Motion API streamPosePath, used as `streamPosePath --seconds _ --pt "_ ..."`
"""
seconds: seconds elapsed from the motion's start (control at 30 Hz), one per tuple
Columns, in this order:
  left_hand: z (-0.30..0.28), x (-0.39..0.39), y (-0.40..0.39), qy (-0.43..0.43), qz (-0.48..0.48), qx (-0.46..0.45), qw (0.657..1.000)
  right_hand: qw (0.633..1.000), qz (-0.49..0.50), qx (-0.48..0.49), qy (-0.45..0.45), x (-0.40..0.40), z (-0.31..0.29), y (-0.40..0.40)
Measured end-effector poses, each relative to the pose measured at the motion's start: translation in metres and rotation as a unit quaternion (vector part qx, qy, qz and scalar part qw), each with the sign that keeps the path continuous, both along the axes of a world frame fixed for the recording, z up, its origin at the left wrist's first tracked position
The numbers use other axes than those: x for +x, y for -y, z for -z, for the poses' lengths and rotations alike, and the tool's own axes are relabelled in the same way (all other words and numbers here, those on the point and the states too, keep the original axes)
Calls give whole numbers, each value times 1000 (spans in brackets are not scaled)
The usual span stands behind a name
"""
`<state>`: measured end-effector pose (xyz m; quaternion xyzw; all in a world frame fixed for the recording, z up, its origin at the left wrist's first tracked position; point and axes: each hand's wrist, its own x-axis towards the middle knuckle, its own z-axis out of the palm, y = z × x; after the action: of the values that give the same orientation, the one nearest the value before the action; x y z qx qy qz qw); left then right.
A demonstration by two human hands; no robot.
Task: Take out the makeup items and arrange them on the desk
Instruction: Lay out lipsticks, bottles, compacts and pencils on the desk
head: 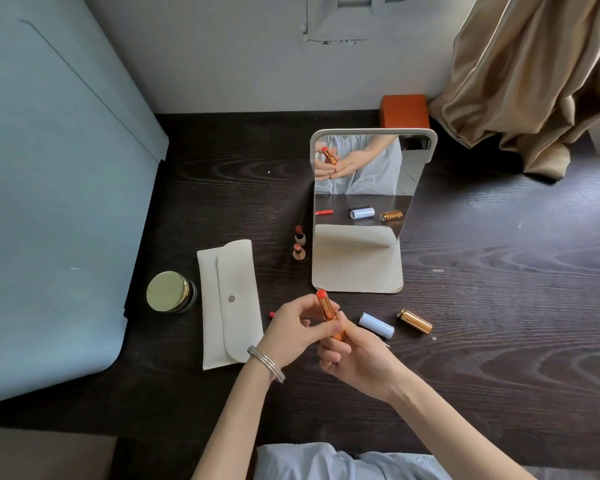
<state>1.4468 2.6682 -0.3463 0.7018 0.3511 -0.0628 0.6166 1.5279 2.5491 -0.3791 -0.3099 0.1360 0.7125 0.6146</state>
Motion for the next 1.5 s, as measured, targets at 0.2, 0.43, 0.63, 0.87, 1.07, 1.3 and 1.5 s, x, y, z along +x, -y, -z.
streamPosePath --seconds 0.2,0.43,0.63,0.87,1.07,1.3,1.5 --pt "13 -4 -13 -6 49 -9 999 998 27 -40 -38 2 0 -6" --pt "43 8 -23 51 -154 90 983 989 -5 -133 69 13 7 -9" --pt "84 21 -47 -35 -225 208 951 972 -71 -156 163 21 13 5" --pt "104 29 -50 -65 -199 227 951 965 -89 -164 184 20 20 9" --pt "108 28 -51 -62 -178 227 955 960 -104 -167 200 25 23 10" --pt "108 29 -52 -62 -181 211 959 814 -192 -215 504 43 17 24" --pt "106 28 -51 -62 -193 193 960 498 -273 -252 783 60 33 45"
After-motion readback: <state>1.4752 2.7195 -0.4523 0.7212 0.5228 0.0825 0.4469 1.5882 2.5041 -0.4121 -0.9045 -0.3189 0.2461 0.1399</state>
